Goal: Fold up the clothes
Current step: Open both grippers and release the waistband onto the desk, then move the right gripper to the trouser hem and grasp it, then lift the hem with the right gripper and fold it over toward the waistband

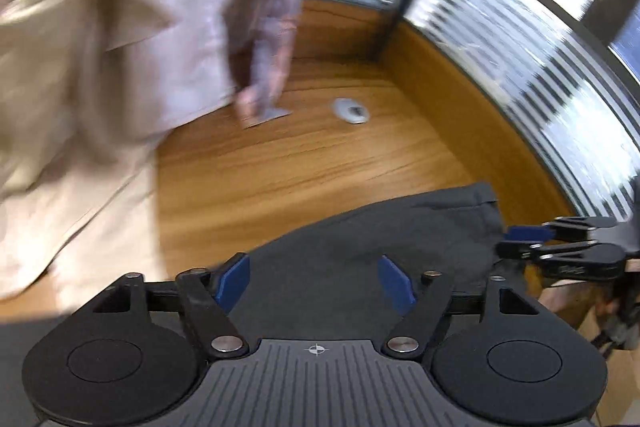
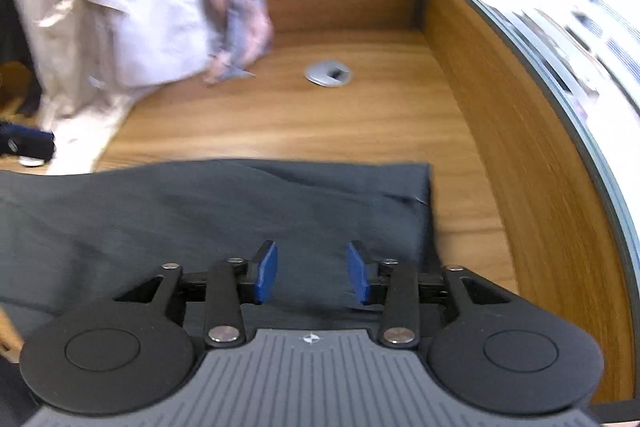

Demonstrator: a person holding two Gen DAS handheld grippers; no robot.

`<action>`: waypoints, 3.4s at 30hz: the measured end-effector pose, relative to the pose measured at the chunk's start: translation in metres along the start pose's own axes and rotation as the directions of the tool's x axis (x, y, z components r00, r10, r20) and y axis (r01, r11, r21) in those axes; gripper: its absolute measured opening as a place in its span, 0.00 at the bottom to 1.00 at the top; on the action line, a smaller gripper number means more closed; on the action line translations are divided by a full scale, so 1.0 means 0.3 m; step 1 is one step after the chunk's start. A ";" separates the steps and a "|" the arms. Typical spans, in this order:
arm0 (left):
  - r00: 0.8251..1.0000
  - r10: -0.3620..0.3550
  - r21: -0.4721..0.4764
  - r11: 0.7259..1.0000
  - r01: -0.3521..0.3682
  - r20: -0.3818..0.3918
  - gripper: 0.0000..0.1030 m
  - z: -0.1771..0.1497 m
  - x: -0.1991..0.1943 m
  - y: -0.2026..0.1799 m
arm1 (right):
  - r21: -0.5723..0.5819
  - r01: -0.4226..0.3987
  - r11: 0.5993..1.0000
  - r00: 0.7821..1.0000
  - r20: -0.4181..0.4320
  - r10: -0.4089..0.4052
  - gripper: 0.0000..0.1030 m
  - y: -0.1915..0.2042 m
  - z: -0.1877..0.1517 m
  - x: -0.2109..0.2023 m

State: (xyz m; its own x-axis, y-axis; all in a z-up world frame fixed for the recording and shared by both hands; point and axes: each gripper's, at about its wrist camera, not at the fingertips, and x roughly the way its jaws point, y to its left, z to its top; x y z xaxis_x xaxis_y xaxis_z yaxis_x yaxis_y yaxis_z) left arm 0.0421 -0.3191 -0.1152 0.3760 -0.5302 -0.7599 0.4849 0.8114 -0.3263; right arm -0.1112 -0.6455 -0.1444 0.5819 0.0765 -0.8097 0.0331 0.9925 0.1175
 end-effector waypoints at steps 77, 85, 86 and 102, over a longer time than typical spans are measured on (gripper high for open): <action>0.865 0.501 -0.617 0.684 -0.389 0.009 0.90 -1.072 -1.215 1.286 | -0.839 -0.437 0.325 0.875 -0.313 0.369 0.39 2.822 -0.081 0.460; 0.863 0.506 -0.611 0.683 -0.400 0.000 0.90 -1.086 -1.226 1.270 | -0.851 -0.393 0.349 0.898 -0.273 0.344 0.23 2.835 -0.096 0.492; 0.863 0.505 -0.609 0.685 -0.401 0.001 0.90 -1.085 -1.226 1.269 | -0.855 -0.386 0.346 0.900 -0.265 0.347 0.18 2.834 -0.098 0.493; 0.923 0.382 -0.419 0.847 -0.327 0.051 0.90 -0.925 -1.092 1.227 | -0.486 -0.462 0.742 0.861 -0.043 0.507 0.09 2.460 0.200 0.294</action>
State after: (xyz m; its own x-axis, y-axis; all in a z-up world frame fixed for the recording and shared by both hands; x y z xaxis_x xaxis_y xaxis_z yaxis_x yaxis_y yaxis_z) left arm -0.1218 0.2215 -0.1423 0.5724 -0.1921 -0.7972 -0.0435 0.9637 -0.2635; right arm 0.0131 0.0881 -0.0945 0.4825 0.5732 -0.6623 -0.6388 0.7476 0.1816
